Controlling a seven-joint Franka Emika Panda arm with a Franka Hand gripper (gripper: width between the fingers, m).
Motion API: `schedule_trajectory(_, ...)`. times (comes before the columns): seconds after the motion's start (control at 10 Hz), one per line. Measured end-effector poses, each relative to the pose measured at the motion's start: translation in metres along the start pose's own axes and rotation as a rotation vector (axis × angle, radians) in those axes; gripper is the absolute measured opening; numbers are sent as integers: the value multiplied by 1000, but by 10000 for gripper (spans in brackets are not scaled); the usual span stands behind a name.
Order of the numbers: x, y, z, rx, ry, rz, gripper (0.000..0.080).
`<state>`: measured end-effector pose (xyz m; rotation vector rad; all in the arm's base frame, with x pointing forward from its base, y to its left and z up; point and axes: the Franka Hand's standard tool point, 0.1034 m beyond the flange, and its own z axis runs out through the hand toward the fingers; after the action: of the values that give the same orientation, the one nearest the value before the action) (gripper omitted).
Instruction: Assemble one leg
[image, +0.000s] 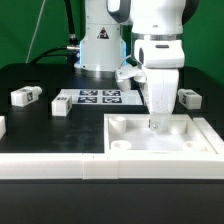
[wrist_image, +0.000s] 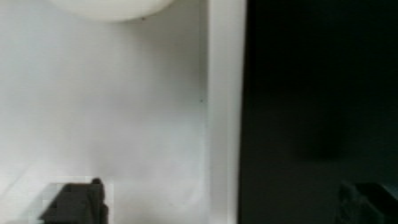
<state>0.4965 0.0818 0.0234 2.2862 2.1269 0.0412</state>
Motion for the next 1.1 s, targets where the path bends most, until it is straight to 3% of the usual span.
schedule_trajectory(0.3, 18, -27, -28, -25, 0, 87, 649)
schedule_trajectory(0.6, 21, -33, -29, -21, 3, 138, 649)
schedule_trajectory(0.9, 21, -35, -29, -28, 30, 465, 649)
schedule_trajectory(1.0, 21, -47, -26, -32, 69, 697, 649)
schedule_trajectory(1.1, 34, -60, -26, -20, 72, 830, 649)
